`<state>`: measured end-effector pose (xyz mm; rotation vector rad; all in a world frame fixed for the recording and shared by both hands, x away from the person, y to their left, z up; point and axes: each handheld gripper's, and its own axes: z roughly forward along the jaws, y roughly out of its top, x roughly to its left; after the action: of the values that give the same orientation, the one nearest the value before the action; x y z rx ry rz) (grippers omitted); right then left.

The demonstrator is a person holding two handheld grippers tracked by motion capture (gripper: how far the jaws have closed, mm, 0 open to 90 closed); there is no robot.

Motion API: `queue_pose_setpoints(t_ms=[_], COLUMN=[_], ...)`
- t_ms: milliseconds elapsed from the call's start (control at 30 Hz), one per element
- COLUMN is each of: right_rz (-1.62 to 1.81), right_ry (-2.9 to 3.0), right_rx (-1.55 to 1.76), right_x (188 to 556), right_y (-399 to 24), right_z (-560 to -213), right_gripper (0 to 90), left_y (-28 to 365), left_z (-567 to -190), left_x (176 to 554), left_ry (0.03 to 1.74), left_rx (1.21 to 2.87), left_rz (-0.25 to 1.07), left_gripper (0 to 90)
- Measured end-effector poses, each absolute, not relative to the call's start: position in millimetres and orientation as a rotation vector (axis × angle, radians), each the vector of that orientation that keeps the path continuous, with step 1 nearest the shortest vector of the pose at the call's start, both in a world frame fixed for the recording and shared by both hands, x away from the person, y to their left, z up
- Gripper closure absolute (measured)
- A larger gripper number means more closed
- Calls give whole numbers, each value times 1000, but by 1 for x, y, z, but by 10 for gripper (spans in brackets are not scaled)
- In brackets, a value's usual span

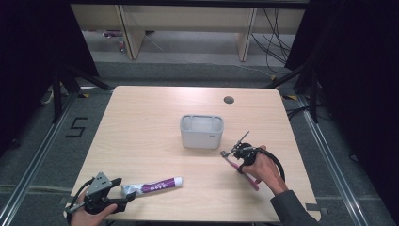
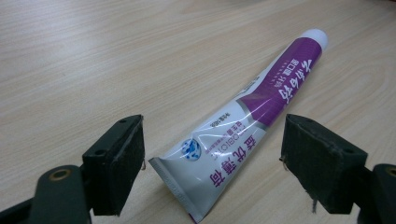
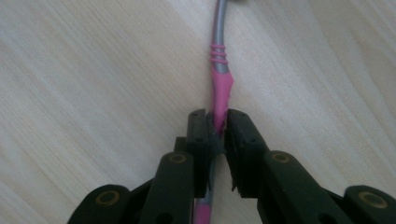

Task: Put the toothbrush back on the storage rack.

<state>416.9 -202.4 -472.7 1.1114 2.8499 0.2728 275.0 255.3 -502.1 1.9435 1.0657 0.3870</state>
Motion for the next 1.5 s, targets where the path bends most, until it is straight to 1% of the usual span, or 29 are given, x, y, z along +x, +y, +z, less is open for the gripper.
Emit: queue_pose_setpoints(t_ms=[200,233,267,300,633,700,1067,1233,1500], right_rz=[230,200,178,168,55,83,-5,4,122], right_ry=[2871,2859,2864,2860,2881,2893,2906,2909,2907], right_rx=[1094,1134,1073,1104,1028,996,1006,1000,956], right_x=[419,418,420,419,423,424,424,423,419], right_y=[-201,-199,-200,-198,-192,-193,-184,-187,-199], right_z=[-474,-474,-474,-474,-473,-474,-474,-472,-457], right_gripper=[817,818,819,820,825,826,831,831,832], left_y=[256,256,256,256,255,255,256,256,256], left_z=[-502,-502,-502,-502,-502,-502,-502,-502,-502], left_x=[275,275,275,275,275,275,275,275,275], left_ry=[1063,1062,1062,1061,1066,1063,1063,1061,1061], left_rx=[1952,1954,1953,1953,1943,1948,1947,1942,1950], left_rz=[388,387,387,387,387,387,388,388,388], left_gripper=[212,212,212,212,212,212,212,212,212])
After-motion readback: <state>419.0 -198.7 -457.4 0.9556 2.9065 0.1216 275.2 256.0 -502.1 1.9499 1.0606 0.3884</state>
